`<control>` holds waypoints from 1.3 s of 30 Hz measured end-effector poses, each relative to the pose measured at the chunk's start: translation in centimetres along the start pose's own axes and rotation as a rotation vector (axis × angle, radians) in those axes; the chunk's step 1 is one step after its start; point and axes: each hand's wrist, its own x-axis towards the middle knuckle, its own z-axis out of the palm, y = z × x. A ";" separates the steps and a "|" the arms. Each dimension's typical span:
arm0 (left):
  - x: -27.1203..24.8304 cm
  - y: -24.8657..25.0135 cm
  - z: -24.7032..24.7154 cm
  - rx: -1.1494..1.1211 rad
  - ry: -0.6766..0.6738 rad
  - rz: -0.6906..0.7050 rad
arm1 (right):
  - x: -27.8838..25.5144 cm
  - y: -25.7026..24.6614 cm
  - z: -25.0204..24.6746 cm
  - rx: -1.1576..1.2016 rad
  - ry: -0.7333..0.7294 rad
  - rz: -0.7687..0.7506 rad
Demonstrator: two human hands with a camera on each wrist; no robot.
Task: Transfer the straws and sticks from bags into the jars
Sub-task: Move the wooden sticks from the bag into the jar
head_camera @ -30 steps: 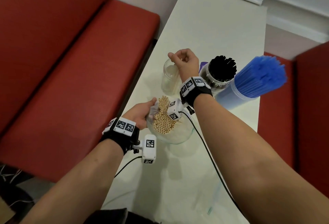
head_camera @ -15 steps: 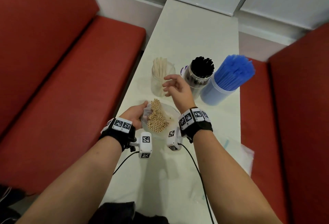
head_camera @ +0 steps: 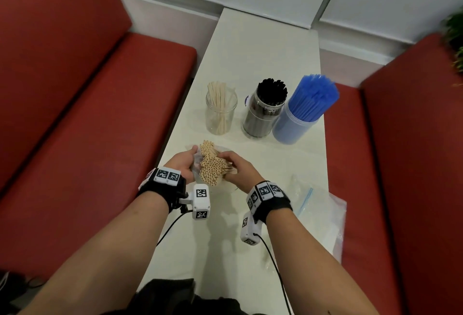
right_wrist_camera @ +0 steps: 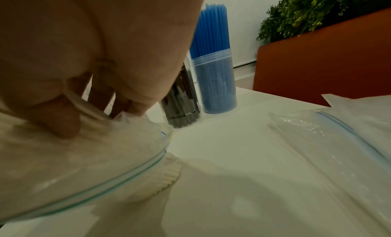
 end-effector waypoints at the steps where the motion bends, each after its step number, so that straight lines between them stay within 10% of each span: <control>1: -0.1 -0.1 0.0 -0.004 0.003 -0.003 | 0.0 0.1 0.1 -0.006 0.017 -0.010; 39: -1.1 -0.3 0.3 0.003 0.010 0.008 | 2.4 1.2 2.9 0.100 0.358 0.018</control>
